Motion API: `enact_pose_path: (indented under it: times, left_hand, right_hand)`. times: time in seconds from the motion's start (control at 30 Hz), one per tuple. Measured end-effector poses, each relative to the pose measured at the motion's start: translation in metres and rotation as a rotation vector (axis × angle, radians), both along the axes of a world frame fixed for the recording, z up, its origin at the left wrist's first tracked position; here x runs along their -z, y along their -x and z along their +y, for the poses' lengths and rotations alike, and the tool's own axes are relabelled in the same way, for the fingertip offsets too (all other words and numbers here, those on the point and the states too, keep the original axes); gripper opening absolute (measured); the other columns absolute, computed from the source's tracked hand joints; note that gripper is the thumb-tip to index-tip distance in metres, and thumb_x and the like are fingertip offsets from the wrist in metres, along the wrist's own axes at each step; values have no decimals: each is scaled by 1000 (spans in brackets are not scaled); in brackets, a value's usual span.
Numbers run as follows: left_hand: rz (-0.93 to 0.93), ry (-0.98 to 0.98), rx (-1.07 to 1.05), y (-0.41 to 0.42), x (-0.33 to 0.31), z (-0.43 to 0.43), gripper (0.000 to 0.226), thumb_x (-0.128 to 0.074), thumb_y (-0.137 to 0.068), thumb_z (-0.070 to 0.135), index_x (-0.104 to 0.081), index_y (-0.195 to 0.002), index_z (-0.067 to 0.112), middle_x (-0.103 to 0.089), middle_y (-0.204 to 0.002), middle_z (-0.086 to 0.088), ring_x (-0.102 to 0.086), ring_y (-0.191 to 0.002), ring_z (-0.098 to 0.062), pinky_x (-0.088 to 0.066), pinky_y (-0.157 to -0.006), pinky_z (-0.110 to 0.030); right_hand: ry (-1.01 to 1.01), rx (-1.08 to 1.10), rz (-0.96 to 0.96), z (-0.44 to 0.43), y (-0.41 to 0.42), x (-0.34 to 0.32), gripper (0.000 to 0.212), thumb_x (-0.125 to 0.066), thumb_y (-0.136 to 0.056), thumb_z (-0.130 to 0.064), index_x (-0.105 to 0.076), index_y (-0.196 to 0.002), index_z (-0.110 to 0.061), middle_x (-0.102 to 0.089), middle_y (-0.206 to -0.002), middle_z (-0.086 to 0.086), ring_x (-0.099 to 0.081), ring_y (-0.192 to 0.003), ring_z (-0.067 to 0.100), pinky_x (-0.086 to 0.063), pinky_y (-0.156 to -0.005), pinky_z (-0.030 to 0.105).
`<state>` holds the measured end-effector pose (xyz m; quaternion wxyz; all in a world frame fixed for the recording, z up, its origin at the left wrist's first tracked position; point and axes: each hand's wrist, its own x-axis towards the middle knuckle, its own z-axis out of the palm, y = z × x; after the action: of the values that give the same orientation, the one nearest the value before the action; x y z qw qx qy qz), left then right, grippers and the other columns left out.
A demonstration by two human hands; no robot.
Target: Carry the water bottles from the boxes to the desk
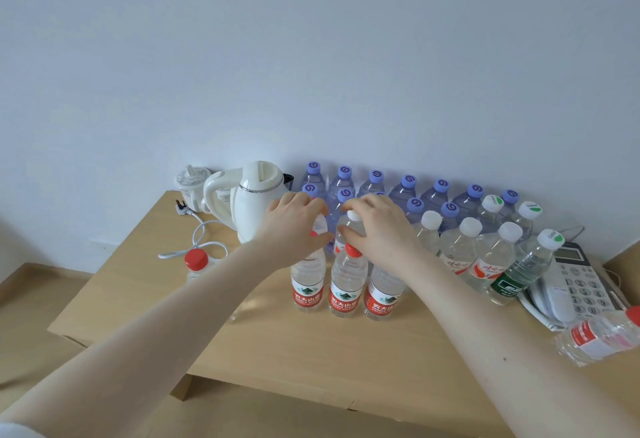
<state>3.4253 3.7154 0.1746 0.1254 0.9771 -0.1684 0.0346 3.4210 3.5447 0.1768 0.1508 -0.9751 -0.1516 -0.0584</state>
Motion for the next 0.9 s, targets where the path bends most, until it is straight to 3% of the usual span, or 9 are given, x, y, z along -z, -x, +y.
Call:
enact_pose_path:
  times: [0.2, 0.37, 0.47, 0.57, 0.9]
  left_hand:
    - [1, -25, -238, 17, 11, 79, 43, -53, -92, 50, -50, -129, 29, -49, -128, 4, -36, -129, -19, -20, -107, -34]
    - [177, -29, -359, 37, 31, 134, 42, -59, -89, 44, -49, -128, 31, -43, -134, 6, -36, -127, -21, -33, -101, -36]
    - [264, 44, -354, 44, 40, 151, 34, -59, -92, 28, -52, -125, 28, -48, -126, 4, -49, -110, -22, -49, -85, -38]
    - [245, 88, -332, 48, 46, 156, 30, -54, -94, 18, -52, -124, 22, -52, -117, -2, -53, -97, -25, -51, -79, -40]
    - [283, 160, -264, 59, 37, 146, 30, -68, -86, 30, -55, -110, 18, -50, -110, -1, -50, -93, -20, -42, -73, -30]
  right_hand:
    - [-95, -166, 42, 77, 0, 11, 40, -60, -92, -32, -57, -130, -19, -55, -123, 4, -45, -121, 24, -34, -101, 34]
    - [-95, -260, 95, 126, 5, 30, 38, -59, -93, -31, -57, -129, -19, -55, -122, 5, -45, -121, 24, -30, -98, 29]
    - [-96, -289, 144, 144, 9, 39, 39, -59, -93, -31, -55, -130, -20, -53, -122, 3, -44, -121, 22, -34, -97, 29]
    - [-89, -293, 213, 155, 14, 47, 40, -58, -93, -31, -52, -132, -22, -51, -126, 2, -43, -123, 19, -38, -97, 32]
    - [-144, -232, 269, 135, 31, 59, 42, -61, -91, -26, -51, -132, -23, -50, -129, -1, -47, -121, 17, -41, -94, 31]
